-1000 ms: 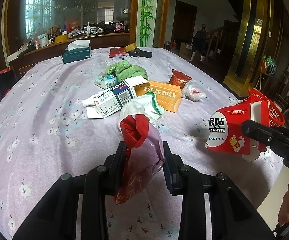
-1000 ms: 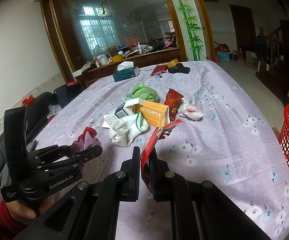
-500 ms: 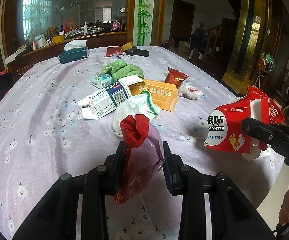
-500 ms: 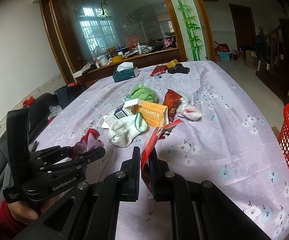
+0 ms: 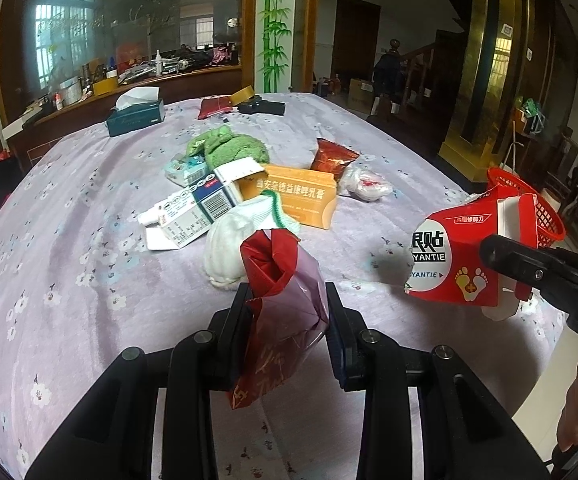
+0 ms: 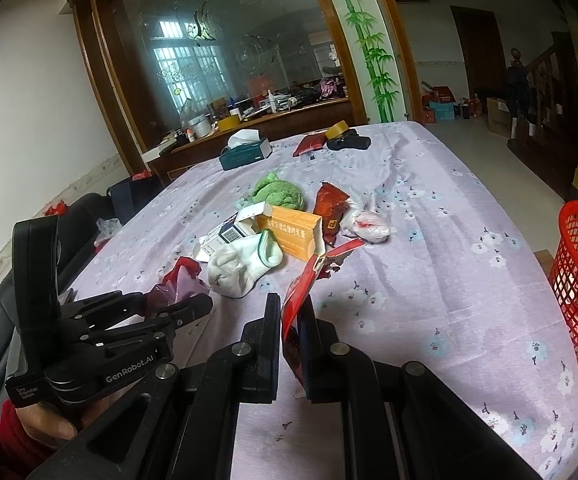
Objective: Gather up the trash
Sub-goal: 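Hold the snack wrapper in the left gripper while the right gripper holds the plaster box, then carry both items over the red wastebasket and open both grippers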
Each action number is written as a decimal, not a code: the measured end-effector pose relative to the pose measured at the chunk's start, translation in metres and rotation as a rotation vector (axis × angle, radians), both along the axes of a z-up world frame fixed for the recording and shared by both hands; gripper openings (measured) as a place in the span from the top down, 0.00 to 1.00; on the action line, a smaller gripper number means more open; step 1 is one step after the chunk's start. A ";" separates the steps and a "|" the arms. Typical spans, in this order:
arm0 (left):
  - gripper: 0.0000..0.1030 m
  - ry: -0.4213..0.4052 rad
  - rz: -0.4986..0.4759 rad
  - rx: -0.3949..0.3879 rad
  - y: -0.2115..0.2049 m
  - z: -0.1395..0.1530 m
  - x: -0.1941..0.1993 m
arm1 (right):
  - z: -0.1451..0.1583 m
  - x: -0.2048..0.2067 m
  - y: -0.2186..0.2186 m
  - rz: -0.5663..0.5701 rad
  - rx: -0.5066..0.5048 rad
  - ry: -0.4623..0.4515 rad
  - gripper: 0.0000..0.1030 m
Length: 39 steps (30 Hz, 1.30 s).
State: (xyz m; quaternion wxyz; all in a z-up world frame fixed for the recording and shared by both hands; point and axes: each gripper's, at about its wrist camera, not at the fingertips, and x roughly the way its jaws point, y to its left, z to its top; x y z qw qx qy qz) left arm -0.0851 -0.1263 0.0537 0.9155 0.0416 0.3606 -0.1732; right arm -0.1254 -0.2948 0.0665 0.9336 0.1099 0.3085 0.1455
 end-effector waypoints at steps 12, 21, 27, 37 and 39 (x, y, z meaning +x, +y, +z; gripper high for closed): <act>0.68 0.009 -0.118 0.000 -0.050 0.019 0.007 | 0.012 -0.012 -0.050 -0.099 0.029 -0.036 0.91; 0.68 0.059 -0.323 -0.075 -0.126 0.054 0.018 | 0.042 -0.043 -0.143 -0.304 0.036 -0.095 0.91; 0.68 0.087 -0.432 -0.116 -0.197 0.067 0.028 | 0.049 -0.056 -0.211 -0.450 0.027 -0.105 0.91; 0.68 0.167 -0.548 -0.185 -0.320 0.066 0.051 | 0.042 -0.041 -0.298 -0.585 0.045 -0.072 0.91; 0.68 0.181 -0.557 -0.193 -0.341 0.063 0.056 | 0.039 -0.037 -0.309 -0.596 0.058 -0.063 0.91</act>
